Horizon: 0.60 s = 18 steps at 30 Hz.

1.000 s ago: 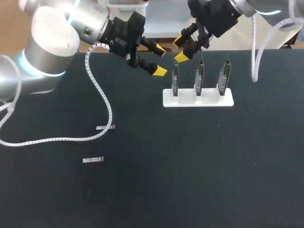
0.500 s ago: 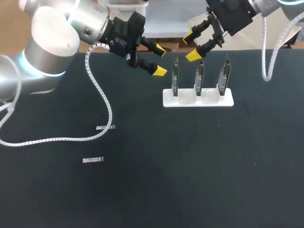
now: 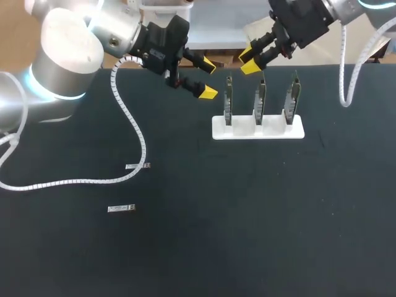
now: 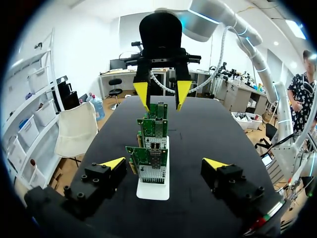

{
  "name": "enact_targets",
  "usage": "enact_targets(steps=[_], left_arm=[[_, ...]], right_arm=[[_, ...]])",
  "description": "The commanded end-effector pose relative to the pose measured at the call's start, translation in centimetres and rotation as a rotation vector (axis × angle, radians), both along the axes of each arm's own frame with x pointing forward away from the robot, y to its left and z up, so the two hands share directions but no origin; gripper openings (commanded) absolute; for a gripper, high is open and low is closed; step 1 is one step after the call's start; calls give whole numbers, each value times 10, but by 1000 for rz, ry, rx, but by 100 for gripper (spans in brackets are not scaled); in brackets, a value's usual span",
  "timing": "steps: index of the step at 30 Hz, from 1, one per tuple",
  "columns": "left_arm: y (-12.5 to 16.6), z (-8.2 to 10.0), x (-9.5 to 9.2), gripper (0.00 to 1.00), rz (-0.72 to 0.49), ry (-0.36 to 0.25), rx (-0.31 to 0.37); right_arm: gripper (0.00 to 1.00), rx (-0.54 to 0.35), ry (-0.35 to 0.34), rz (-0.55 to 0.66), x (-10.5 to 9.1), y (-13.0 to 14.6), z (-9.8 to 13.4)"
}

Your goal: Pick up the optical module with the left hand, and insert it into the network port with the right hand.

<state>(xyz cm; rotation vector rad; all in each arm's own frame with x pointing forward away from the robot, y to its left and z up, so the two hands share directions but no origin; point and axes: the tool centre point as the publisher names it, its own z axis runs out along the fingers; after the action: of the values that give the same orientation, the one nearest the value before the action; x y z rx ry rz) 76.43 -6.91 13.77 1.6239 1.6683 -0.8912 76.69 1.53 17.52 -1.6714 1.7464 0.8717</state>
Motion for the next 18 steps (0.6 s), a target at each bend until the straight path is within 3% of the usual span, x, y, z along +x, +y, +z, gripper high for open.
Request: enact_targets(steps=[1, 18], left_arm=[[-1, 0, 1, 100, -1, 2, 3], [-1, 0, 1, 100, -1, 2, 3]], right_arm=[[0, -6, -16, -9, -5, 6, 0], [0, -30, -19, 14, 0, 21, -7]])
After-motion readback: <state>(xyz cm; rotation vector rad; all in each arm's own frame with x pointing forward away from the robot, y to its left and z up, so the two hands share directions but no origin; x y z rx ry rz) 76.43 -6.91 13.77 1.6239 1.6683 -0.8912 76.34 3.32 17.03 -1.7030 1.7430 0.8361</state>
